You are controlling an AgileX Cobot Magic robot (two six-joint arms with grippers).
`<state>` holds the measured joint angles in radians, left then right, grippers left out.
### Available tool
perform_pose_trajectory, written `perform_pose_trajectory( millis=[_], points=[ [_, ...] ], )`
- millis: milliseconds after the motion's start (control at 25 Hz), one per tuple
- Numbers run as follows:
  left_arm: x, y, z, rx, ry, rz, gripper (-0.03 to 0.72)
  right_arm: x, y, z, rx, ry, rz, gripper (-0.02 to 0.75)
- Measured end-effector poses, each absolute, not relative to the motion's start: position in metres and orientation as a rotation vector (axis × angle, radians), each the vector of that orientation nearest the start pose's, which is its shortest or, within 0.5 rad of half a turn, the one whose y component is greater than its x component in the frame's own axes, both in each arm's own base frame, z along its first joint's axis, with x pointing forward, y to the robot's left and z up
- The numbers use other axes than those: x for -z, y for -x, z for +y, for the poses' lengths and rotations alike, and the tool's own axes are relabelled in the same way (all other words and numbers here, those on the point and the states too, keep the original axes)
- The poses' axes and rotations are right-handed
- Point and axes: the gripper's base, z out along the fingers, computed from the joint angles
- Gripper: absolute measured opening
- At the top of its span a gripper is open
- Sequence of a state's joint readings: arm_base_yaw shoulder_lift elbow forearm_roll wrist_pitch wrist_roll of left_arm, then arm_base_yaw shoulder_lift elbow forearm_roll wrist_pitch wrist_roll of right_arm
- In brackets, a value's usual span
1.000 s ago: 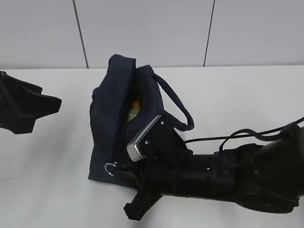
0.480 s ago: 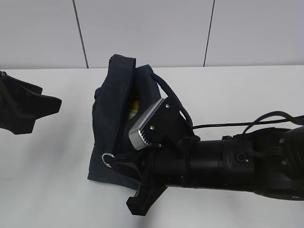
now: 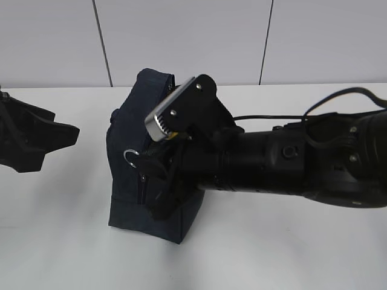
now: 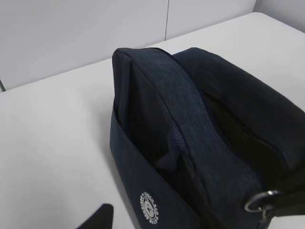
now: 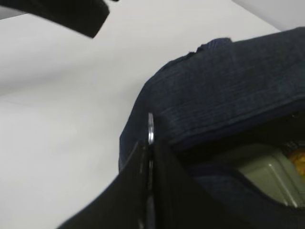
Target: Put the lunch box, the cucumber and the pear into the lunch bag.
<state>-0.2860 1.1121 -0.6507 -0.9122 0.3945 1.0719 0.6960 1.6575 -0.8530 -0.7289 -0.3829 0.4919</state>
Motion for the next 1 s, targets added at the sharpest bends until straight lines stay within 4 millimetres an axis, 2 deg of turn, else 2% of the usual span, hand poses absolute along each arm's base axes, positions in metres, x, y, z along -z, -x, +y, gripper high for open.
perform_pose_trajectory(
  millis=[160, 360, 560, 1000],
  points=[
    [-0.271, -0.204, -0.09, 0.395, -0.698, 2.078, 0.34, -0.231, -0.262, 0.243, -0.515, 1.009, 1.741, 0.0],
    [-0.265, -0.205, -0.091, 0.415, -0.717, 2.108, 0.34, -0.242, -0.263, 0.243, -0.504, 0.994, 1.721, 0.0],
    [-0.248, -0.217, -0.097, 0.448, -0.737, 2.159, 0.34, -0.244, -0.262, 0.242, -0.495, 1.0, 1.719, 0.0],
    [-0.232, -0.229, -0.114, 0.603, -0.834, 2.08, 0.34, -0.249, -0.261, 0.24, -0.484, 0.995, 1.722, 0.0]
  ],
)
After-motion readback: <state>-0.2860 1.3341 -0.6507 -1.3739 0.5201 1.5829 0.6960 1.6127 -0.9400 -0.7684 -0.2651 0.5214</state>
